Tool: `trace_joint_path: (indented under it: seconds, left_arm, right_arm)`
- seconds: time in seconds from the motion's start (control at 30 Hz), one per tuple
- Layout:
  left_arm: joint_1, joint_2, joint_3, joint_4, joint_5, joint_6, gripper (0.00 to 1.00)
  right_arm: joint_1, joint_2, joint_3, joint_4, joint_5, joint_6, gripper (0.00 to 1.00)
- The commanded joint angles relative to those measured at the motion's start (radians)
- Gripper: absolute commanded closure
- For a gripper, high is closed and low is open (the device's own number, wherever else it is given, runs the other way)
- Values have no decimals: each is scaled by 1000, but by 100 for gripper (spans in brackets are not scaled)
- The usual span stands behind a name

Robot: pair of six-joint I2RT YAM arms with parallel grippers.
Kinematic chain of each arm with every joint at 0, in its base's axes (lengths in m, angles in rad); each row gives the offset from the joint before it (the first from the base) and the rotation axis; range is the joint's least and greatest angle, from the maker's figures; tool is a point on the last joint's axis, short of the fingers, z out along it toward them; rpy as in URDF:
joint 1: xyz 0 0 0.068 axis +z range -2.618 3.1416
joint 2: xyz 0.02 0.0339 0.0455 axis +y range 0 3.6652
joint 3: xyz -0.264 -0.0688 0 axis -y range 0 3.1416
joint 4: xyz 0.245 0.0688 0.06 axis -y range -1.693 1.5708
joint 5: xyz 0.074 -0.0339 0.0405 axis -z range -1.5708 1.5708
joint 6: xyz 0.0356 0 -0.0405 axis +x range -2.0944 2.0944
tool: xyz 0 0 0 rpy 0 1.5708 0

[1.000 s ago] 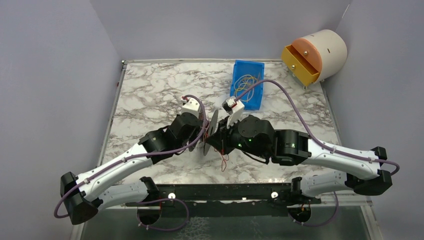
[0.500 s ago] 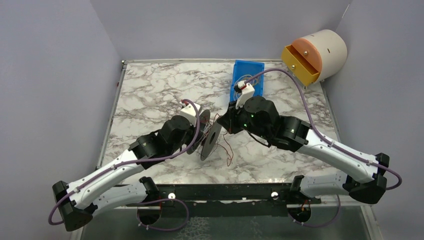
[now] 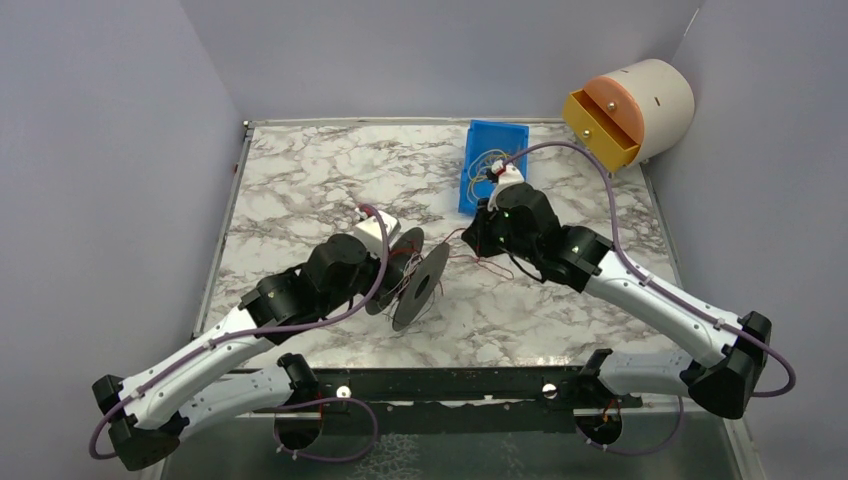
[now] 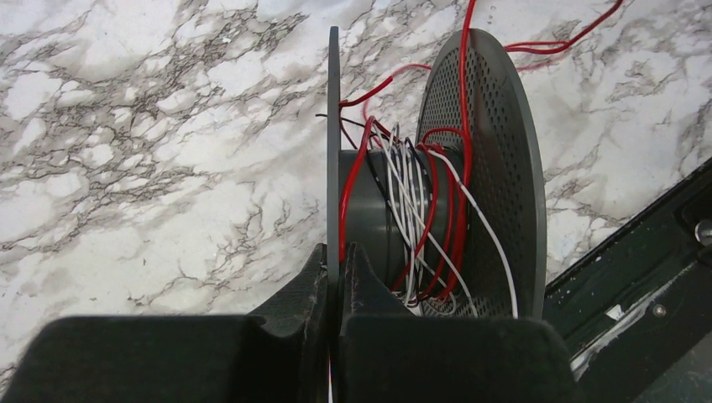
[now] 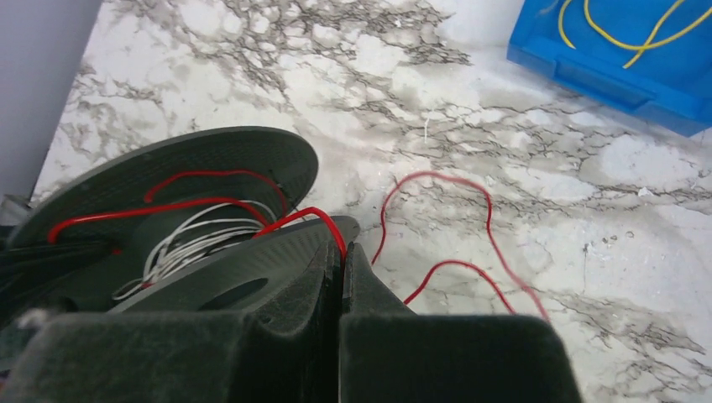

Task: Wrap the cables

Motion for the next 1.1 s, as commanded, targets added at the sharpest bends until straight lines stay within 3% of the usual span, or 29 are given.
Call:
trace_joint_path:
  seconds: [0.0,0.43,0.77,1.07]
  left_arm:
    - [-4,-49,85,7,55,16,100]
    - [-4,-60,233,-43,147,13,100]
    - [-5,-41,327,-48,95,-14,100]
    - [-4,6,413,-46,-12,-28,100]
  right_arm:
    - [-33,0,-56,71,17,-14,96]
    - [-78,31,-257,268,18,19,88]
    - [-83,28,-316,351,-44,-10,64]
    - [-82,-71,-360,400,-177,-84,42]
